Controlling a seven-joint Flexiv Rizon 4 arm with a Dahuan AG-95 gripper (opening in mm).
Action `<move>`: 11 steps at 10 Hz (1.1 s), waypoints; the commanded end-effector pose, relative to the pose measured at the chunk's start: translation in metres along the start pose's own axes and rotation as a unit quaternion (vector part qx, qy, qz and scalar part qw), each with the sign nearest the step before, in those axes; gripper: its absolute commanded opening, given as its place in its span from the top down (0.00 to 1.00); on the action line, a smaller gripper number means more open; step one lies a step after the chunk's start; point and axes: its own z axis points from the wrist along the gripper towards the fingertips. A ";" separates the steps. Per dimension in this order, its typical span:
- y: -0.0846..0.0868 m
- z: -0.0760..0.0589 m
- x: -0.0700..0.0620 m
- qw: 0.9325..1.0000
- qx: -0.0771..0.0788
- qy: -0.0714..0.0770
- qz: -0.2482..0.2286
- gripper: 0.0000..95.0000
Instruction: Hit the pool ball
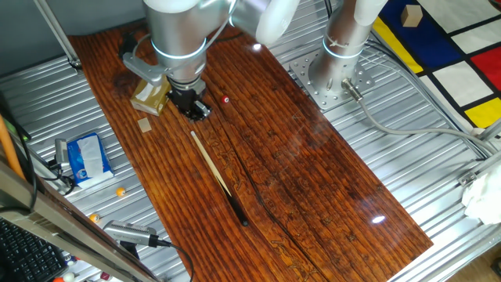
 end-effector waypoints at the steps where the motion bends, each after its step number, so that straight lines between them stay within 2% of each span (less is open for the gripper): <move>1: 0.000 -0.001 0.001 1.000 0.003 0.002 0.012 1.00; 3: 0.000 -0.001 0.001 0.999 0.001 0.009 0.037 1.00; 5: 0.000 -0.001 0.001 1.000 0.020 0.017 0.000 1.00; 6: 0.000 -0.001 0.001 1.000 0.018 0.016 -0.013 1.00; 8: 0.000 -0.001 0.001 1.000 0.000 0.014 0.025 1.00; 10: 0.000 -0.001 0.001 0.998 -0.012 0.019 0.053 1.00; 11: 0.000 -0.001 0.001 0.998 -0.019 0.018 0.053 1.00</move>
